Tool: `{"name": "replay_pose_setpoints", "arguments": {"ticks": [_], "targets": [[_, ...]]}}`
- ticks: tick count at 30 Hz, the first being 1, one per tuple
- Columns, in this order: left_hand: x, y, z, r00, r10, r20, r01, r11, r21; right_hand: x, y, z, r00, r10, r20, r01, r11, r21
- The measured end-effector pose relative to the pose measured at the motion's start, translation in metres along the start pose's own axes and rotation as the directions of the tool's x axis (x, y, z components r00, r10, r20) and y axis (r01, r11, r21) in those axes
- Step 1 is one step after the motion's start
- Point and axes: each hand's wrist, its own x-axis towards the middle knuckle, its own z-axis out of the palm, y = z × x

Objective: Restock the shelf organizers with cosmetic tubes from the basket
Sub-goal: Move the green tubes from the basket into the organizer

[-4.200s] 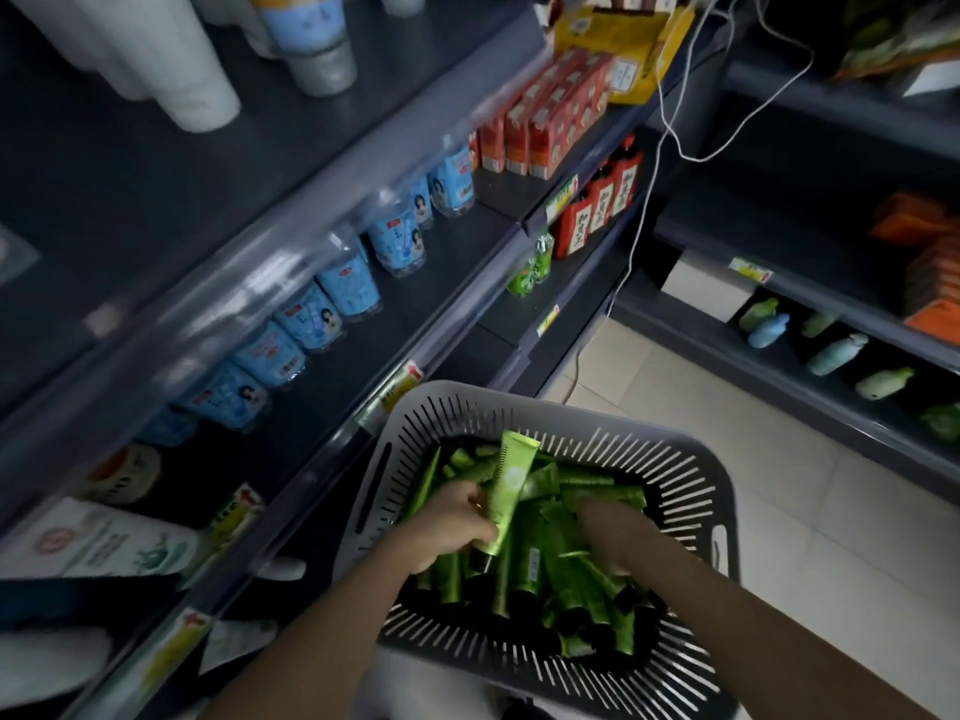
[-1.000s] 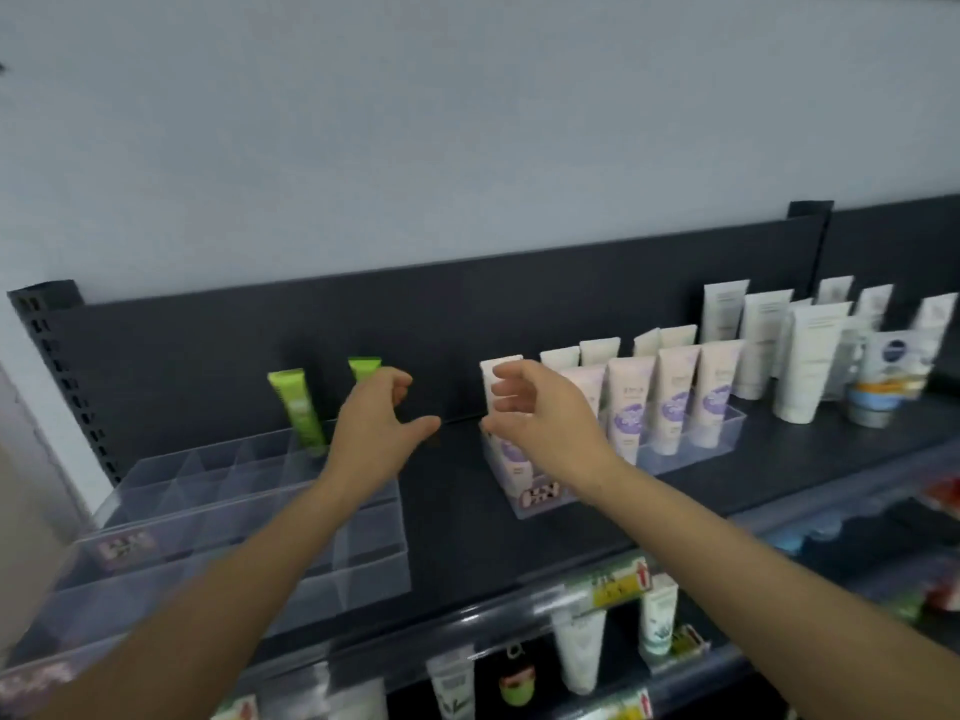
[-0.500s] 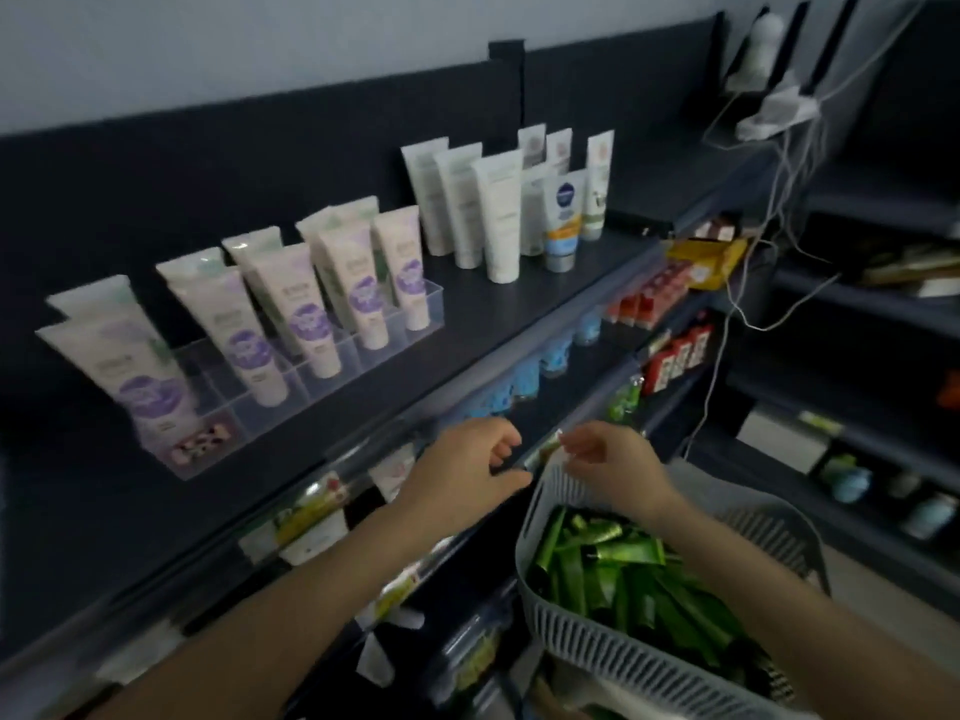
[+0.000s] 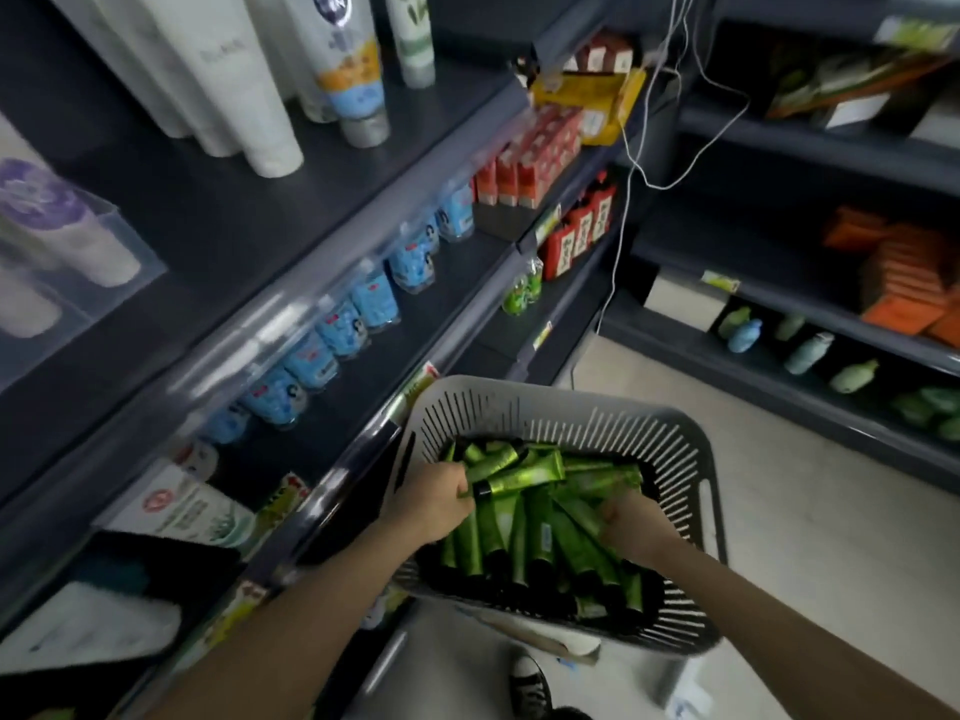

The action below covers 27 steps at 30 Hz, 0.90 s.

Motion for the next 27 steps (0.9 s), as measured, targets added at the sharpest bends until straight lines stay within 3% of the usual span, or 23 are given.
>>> {"name": "replay_pose_setpoints", "arguments": {"ticks": [9, 18, 22, 27], "targets": [[0.056, 0.002, 0.064, 0.955, -0.242, 0.17, 0.242, 0.97, 0.018, 0.037, 0.019, 0.026, 0.997, 0.077, -0.021, -0.078, 0.995, -0.065], [0.065, -0.006, 0.085, 0.877, -0.434, 0.204, 0.46, 0.882, -0.101, 0.057, 0.011, 0.044, 0.998, 0.026, 0.059, -0.022, 0.997, -0.069], [0.064, -0.001, 0.09, 0.878, -0.436, 0.198, 0.474, 0.851, -0.228, 0.059, 0.01, 0.043, 0.997, -0.027, 0.069, 0.031, 0.998, -0.058], [0.051, 0.005, 0.082, 0.936, -0.334, 0.113, 0.353, 0.894, -0.275, 0.054, 0.007, 0.035, 0.999, -0.048, 0.009, 0.046, 0.988, 0.144]]}}
